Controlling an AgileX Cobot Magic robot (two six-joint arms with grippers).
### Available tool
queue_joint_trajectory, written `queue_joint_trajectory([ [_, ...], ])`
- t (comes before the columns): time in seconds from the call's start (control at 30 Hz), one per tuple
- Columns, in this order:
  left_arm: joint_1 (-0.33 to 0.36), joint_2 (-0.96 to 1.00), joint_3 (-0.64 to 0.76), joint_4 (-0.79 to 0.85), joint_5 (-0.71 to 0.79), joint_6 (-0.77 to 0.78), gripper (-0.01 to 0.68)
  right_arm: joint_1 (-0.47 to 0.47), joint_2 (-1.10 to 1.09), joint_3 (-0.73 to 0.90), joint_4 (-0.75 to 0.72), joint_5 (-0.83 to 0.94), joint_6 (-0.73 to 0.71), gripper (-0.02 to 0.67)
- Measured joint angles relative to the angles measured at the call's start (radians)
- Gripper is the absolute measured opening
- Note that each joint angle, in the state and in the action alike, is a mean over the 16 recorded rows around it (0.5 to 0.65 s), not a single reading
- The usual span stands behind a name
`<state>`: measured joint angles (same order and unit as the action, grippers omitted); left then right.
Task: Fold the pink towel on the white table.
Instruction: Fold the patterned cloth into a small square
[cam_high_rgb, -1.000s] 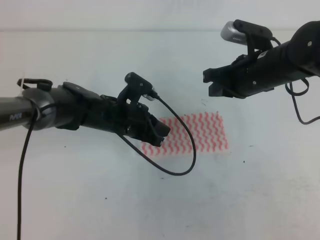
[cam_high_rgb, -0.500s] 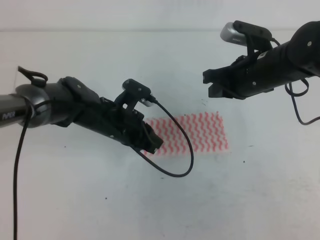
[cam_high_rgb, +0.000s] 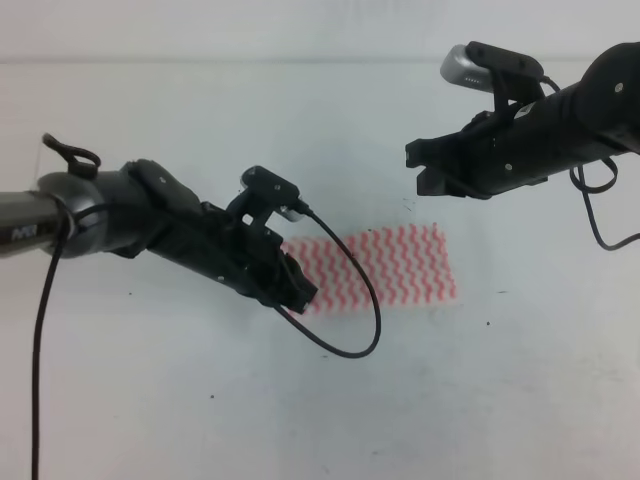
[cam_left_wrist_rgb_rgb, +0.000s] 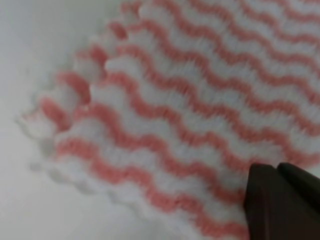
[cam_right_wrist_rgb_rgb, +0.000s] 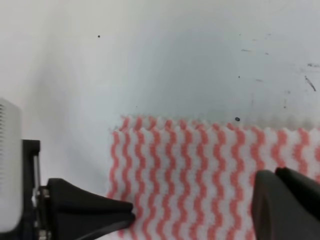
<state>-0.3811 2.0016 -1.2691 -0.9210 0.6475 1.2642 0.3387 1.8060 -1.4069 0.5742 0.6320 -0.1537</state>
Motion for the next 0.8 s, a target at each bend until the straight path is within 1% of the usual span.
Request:
queue_joint_trajectory([
  [0.3,0.0,-0.047,0.0,0.014,0.007,-0.006,0.0,0.0,0.004,0.0,0.0,0.002,-0.001,-0.018],
  [0.53,0.0,-0.074,0.0,0.073,0.034,-0.063,0.0,0.0,0.018,0.0,0.002,0.008,-0.001,-0.018],
  [0.8,0.0,-0.045,0.0,0.154,0.051,-0.139,0.0,0.0,0.036,0.0,0.002,0.016,0.0,-0.018],
])
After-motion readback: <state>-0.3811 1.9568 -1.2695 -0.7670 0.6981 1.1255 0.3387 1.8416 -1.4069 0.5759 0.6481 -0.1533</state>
